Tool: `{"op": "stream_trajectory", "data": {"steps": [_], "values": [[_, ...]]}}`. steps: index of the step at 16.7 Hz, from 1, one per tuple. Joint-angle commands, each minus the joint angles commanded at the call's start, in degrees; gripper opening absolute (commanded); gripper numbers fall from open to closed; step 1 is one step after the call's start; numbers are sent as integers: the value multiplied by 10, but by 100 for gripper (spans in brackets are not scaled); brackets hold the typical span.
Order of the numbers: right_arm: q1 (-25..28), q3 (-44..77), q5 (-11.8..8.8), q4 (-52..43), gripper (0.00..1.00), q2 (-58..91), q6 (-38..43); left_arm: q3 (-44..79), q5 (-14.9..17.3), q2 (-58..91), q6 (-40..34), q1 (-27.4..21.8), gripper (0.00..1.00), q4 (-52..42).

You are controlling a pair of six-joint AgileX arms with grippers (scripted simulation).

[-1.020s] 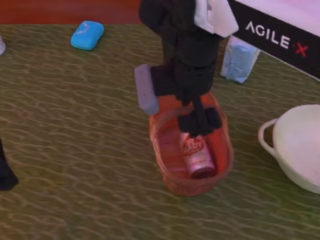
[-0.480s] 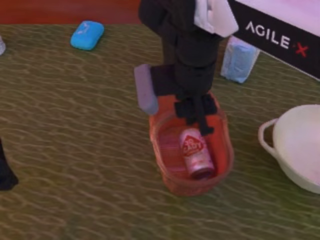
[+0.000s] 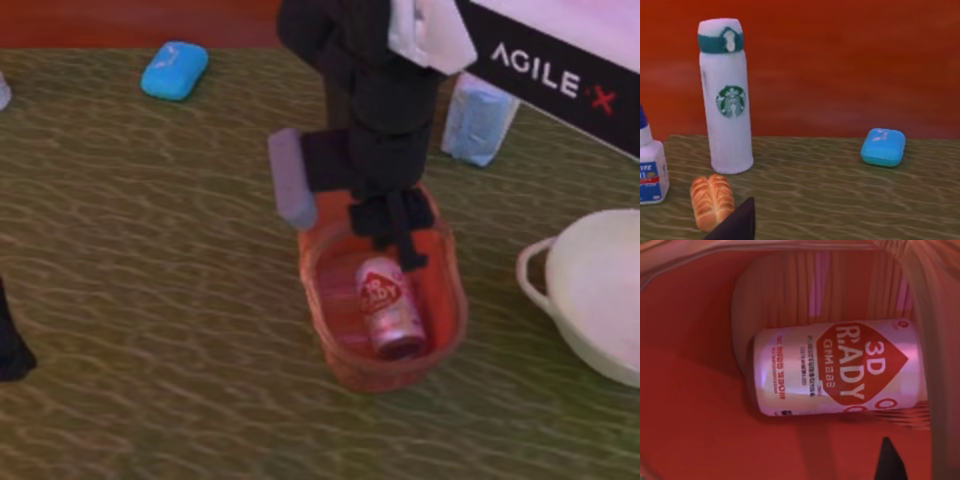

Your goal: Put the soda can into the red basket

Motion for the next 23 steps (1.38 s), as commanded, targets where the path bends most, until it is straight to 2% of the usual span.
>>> {"op": "stream_trajectory", "data": {"steps": [23], "values": [[-1,10,0,-10,0,0,-4,0,0,0,0,0,100,0]]}}
